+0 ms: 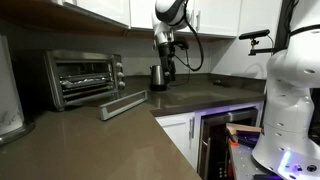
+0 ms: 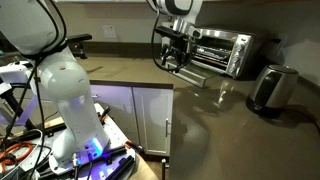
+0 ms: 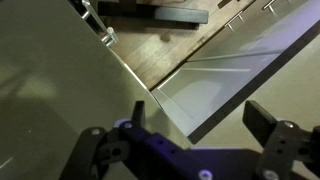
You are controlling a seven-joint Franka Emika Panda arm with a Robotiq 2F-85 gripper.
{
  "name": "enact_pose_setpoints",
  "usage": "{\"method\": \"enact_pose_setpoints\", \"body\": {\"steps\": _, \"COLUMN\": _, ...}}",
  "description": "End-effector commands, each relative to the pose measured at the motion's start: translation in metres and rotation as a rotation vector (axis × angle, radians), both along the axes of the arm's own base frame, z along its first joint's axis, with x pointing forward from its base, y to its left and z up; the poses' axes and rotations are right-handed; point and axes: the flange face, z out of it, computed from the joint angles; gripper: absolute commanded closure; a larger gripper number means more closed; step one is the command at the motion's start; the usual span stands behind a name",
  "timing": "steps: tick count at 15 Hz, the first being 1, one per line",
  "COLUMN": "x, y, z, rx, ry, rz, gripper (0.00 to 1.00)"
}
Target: Close the open microwave oven.
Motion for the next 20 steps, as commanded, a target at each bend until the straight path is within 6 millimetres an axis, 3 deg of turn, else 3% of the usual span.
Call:
{"method": "enact_pose_setpoints", "body": {"steps": 1, "x": 0.0002, "y": 0.0000, "z": 0.0003, "rx": 0.000, "ry": 0.001, "rz": 0.000, "gripper": 0.00}}
{"method": "enact_pose_setpoints", "body": {"steps": 18, "x": 0.0002, "y": 0.0000, "z": 0.0003, "rx": 0.000, "ry": 0.001, "rz": 0.000, "gripper": 0.00}}
{"method": "enact_pose_setpoints", "body": {"steps": 20, "x": 0.0026, "y": 0.0069, "z": -0.0015, "rx": -0.024, "ry": 0.007, "rz": -0.011, "gripper": 0.00}}
